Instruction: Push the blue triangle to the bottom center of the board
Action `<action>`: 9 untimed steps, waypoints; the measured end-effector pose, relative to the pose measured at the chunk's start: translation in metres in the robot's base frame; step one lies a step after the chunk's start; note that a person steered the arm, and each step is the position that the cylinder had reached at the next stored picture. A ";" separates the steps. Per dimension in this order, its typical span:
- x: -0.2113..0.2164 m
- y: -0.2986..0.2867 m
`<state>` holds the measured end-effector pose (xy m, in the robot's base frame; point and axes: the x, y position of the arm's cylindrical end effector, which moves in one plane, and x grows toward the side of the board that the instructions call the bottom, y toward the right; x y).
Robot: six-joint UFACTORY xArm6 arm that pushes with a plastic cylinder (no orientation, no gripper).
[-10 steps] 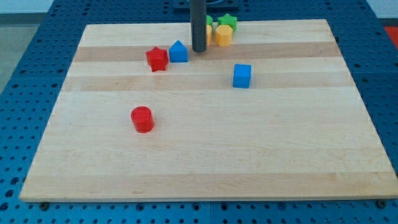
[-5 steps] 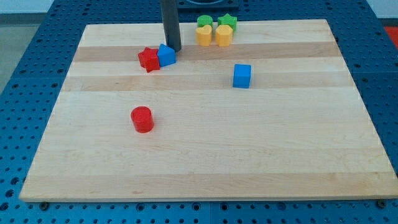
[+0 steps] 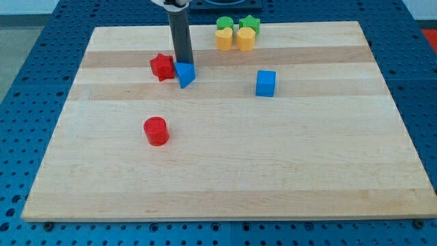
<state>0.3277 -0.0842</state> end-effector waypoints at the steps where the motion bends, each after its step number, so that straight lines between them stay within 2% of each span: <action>1: 0.020 -0.001; 6: 0.113 -0.031; 9: 0.126 0.033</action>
<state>0.4538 -0.0510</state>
